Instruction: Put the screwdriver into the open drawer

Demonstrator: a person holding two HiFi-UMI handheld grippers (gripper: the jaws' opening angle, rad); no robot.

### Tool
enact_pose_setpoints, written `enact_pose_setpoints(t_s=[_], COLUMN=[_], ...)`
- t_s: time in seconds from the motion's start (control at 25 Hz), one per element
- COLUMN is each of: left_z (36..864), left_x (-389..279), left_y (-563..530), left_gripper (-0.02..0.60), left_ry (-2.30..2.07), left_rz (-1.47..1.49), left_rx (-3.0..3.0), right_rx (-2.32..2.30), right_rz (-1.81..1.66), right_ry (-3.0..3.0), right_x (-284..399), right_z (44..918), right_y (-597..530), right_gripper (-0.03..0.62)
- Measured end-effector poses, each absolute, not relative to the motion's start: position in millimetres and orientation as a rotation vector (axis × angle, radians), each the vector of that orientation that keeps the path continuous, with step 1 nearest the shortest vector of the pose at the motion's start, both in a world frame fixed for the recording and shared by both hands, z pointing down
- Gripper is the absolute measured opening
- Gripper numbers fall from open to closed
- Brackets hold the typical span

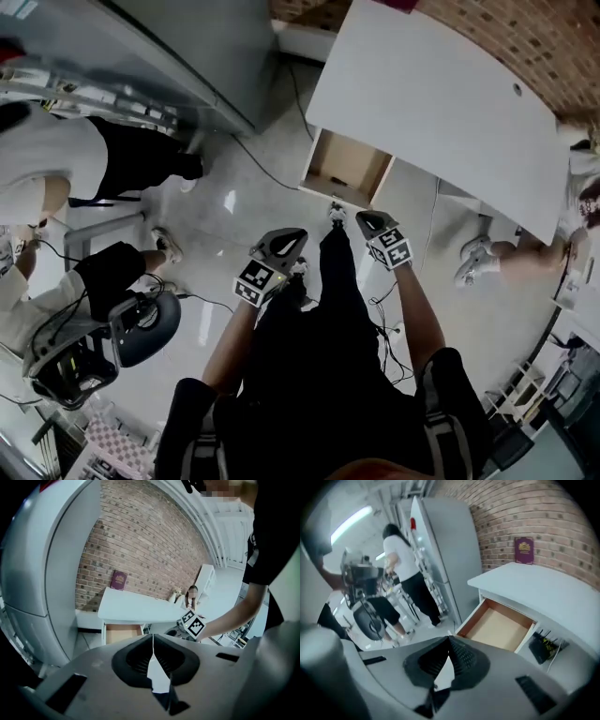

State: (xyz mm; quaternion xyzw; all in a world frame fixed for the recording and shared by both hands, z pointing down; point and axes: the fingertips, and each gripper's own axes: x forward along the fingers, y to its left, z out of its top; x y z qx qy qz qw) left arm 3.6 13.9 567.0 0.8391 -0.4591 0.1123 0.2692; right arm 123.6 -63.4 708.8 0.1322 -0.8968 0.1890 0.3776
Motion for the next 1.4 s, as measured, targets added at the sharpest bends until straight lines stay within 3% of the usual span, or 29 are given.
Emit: enact_pose_setpoints(t_s=[0.12, 0.52, 1.4], left_z=[553, 506, 506], left_x=[9, 52, 34], left_y=[19, 33, 81], left_gripper=[0.02, 0.02, 0.02], left_ry=[-1.211, -1.084, -1.144], left_rz=[0.31, 0.315, 0.269], left_rx=[2.323, 2.479, 2.495], right_rx=[0.445, 0.697, 0.85], right_rz=[0.554, 0.318, 0.16], right_ry=[-2.403, -2.504, -2.479], right_x=[127, 160, 179], right_z=[669, 571, 535], right_y=[-29, 13, 46], right_gripper=[0.057, 0.055, 0.055])
